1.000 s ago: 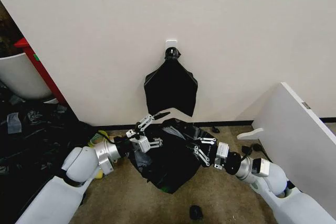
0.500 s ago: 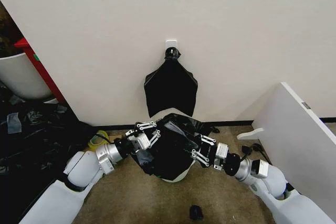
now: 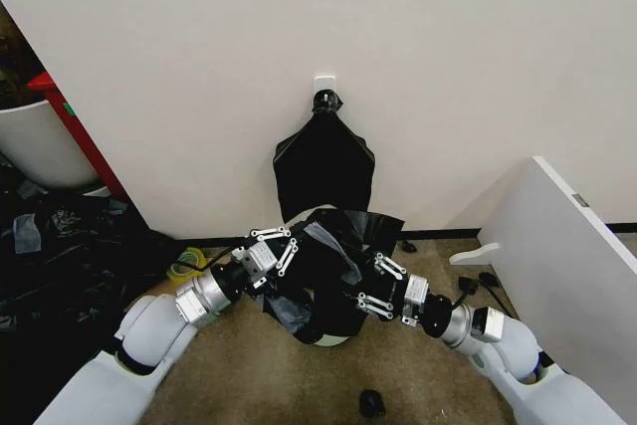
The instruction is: Place the garbage bag over the trash bin.
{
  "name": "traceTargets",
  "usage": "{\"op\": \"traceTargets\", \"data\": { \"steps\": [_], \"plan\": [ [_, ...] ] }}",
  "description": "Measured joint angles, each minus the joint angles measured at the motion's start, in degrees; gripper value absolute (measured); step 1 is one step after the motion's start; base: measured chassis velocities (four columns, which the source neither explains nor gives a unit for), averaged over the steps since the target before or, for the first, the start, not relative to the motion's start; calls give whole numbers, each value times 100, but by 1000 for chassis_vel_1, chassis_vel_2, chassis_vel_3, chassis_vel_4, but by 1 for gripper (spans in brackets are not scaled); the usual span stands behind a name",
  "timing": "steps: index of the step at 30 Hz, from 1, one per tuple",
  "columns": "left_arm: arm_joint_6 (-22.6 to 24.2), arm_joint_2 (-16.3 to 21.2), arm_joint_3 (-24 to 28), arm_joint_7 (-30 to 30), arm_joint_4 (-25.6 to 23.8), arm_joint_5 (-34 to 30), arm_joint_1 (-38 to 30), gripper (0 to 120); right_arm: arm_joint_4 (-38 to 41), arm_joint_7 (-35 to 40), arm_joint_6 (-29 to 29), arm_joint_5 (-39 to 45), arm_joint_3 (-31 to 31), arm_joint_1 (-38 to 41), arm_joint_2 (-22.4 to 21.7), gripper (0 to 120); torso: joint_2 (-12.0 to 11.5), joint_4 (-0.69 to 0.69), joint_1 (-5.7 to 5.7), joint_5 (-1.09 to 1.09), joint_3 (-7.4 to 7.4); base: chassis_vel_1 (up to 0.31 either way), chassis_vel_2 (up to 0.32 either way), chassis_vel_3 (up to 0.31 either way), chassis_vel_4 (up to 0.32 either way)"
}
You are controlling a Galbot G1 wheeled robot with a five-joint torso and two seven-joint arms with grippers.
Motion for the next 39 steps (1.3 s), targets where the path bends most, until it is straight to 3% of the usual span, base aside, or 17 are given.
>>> {"op": "traceTargets", "data": {
  "steps": [7, 18, 25, 34, 39],
  "plan": [
    [529, 31, 0, -529, -348, -833, 154, 0, -39, 749, -118, -581, -8, -114, 87, 0, 0, 0, 0, 0, 0, 0, 0, 0, 0],
    [835, 117, -396, -1070, -277, -1197, 34, 0, -61, 1856, -100, -1416, 391, -216, 46, 0, 0, 0, 0, 0, 0, 0, 0, 0, 0],
    [1010, 102, -511, -1395, -26, -1397, -146, 0, -140, 1618, 198, -1435, 632, -289, 18, 0, 0, 0, 0, 0, 0, 0, 0, 0, 0],
    [1170, 34, -566, -1573, 118, -1673, -264, 0, -473, -63, 708, -722, 1167, -308, 25, 0, 0, -1, 0, 1, 1, 0, 0, 0, 0],
    [1110, 39, -482, -1416, -35, -2033, -187, 0, -450, 61, 796, -673, 1100, -333, 37, 0, 0, 0, 0, 1, 1, 0, 0, 0, 0]
  ]
}}
